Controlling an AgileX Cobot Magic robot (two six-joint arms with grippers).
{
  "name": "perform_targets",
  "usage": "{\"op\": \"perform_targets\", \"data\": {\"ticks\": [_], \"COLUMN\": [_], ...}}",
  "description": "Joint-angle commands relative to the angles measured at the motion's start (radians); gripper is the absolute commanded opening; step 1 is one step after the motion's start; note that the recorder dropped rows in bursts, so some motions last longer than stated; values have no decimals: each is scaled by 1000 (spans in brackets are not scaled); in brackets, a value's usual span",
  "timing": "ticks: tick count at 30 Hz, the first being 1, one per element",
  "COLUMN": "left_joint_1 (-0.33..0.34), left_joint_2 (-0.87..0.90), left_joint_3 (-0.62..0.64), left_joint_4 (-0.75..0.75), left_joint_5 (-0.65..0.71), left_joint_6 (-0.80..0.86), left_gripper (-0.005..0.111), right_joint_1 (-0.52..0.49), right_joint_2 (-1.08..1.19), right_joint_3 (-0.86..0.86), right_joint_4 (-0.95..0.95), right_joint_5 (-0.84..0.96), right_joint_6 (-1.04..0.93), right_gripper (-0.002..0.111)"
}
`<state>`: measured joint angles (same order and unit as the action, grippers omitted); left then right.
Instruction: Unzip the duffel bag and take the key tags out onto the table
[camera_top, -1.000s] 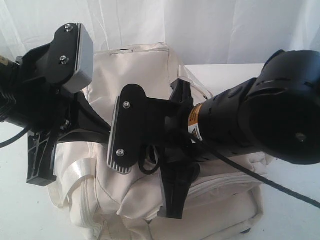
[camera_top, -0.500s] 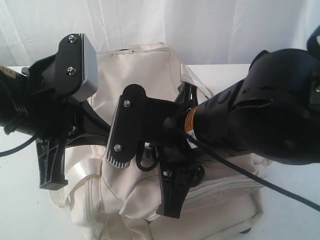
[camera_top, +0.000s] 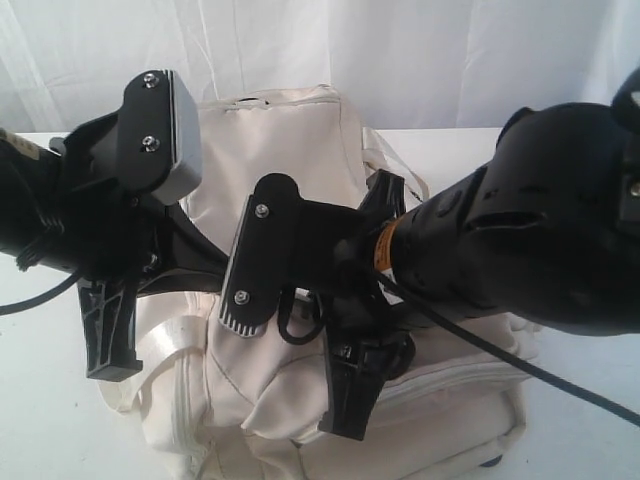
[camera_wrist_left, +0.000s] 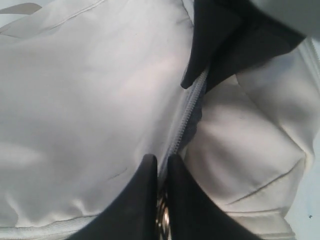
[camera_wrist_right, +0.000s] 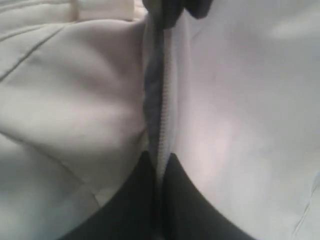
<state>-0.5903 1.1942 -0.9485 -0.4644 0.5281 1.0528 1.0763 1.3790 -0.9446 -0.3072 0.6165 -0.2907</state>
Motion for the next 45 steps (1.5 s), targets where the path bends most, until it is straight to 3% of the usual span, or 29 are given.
{"op": "perform_targets", "data": {"ticks": [1,11,30,36,39,42,45], "left_joint_1": [20,20,20,20,20,20,20], "left_joint_2": [-19,-17,-17,-17,-19,-34,-59], "left_joint_3": [7,62,62,62,60,33,15], "left_joint_4": [125,141,132,134,73,69,54], "left_joint_5": [9,-101,-106,-101,-100,-52,-25], "left_joint_6": [-6,-6,-9,-9,2,2,2], "left_gripper": [0,0,0,0,0,0,0], "right_joint_1": [-21,-21,-21,-21,-21,-19,-19], "right_joint_2": [4,-86,-175,-175,-175,-175,-175], "right_joint_3": [41,41,41,41,41,39,39], "right_joint_4": [-151,-156,-218,-269,-183,-109,-85], "right_joint_5": [398,420,605,605,398,268,210], "right_joint_6": [87,115,183,233,291,265,228], "right_gripper": [0,0,0,0,0,9,27]}}
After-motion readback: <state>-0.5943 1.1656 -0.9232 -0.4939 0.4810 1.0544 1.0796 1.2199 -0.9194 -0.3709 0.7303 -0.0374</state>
